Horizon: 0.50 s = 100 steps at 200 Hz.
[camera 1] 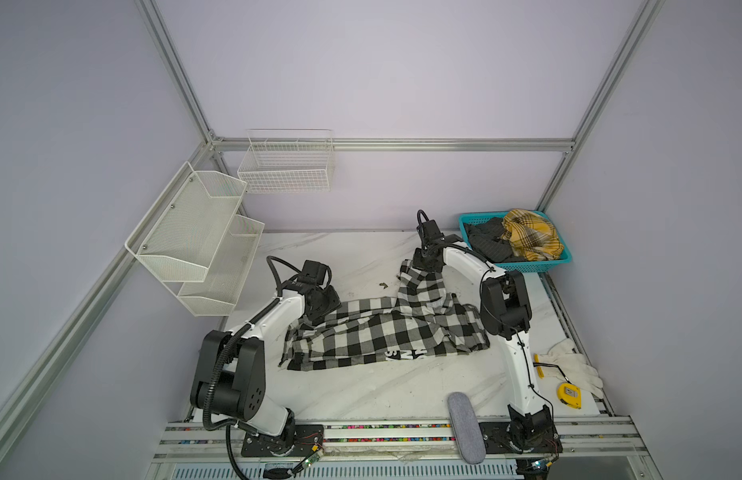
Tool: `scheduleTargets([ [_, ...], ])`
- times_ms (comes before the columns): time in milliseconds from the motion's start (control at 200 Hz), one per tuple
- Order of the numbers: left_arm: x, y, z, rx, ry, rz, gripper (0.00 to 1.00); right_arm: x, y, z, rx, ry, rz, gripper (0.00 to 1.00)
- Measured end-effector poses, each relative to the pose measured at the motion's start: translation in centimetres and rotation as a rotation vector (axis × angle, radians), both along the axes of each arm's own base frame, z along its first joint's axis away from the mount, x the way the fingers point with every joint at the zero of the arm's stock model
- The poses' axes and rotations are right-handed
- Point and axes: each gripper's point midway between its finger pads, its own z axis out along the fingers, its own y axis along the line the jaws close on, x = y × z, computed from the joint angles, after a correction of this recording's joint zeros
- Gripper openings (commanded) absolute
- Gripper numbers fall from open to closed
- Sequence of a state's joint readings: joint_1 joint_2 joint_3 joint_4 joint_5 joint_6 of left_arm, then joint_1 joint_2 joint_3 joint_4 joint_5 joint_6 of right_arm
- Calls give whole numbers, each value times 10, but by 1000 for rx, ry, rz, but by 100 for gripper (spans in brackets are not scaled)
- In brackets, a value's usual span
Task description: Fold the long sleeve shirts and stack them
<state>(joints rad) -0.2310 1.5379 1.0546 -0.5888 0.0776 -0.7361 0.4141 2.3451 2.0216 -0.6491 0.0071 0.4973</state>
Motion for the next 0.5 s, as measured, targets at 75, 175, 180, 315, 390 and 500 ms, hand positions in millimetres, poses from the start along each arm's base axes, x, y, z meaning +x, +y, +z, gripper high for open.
scheduleTargets([
  [75,7,-10,8,-3,-21,-25,52,1,2,-1,8,-4,13,49],
  [175,22,-23,11,-18,-28,-50,51,-2,11,-3,28,-2,58,62],
  [180,23,-24,11,-19,-29,-51,51,-2,11,-3,26,-2,61,62],
  [315,37,-37,9,-59,-33,-60,52,-10,30,0,-24,-23,136,67],
  [390,41,-44,7,-98,-31,-58,54,-16,41,1,-58,-36,170,66],
  [500,54,-61,5,-187,-28,-45,59,-25,51,0,-95,-37,182,61],
])
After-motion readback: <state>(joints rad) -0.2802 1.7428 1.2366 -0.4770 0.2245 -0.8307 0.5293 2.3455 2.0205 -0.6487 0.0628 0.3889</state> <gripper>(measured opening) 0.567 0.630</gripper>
